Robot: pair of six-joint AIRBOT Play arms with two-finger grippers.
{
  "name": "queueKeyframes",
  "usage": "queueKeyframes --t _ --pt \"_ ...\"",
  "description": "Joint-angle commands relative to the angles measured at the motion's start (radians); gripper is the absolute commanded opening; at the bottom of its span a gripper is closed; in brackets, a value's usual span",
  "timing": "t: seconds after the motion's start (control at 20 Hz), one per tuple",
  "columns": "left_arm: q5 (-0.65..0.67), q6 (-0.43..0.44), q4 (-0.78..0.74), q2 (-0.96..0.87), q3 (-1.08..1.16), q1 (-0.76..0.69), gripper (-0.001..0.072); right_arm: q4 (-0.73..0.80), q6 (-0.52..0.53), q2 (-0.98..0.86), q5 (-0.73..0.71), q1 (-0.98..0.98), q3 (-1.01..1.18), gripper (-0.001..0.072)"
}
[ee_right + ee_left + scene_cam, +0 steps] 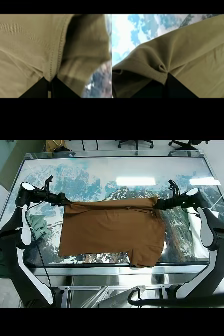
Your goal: Fold the shirts.
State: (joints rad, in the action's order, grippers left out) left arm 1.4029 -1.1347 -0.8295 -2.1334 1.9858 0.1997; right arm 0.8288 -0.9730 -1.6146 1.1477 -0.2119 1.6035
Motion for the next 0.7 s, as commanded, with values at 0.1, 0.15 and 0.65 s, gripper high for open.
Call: queueKeyframes --t 0.1,0.15,0.65 --pt "0.005 0.021 -0.07 -0.003 0.004 -0.007 0.0015 0.06 -0.024 0.003 -0.014 0.014 -0.015 0.0017" --pt "0.002 0.034 -0.071 -0.003 0.004 -0.01 0.0015 0.062 -0.034 0.003 -0.016 0.014 -0.015 0.0017" --pt "0.169 -0.087 -0.071 0.006 0.116 0.028 0.0629 0.071 -0.051 0.119 -0.002 0.009 -0.014 0.0316"
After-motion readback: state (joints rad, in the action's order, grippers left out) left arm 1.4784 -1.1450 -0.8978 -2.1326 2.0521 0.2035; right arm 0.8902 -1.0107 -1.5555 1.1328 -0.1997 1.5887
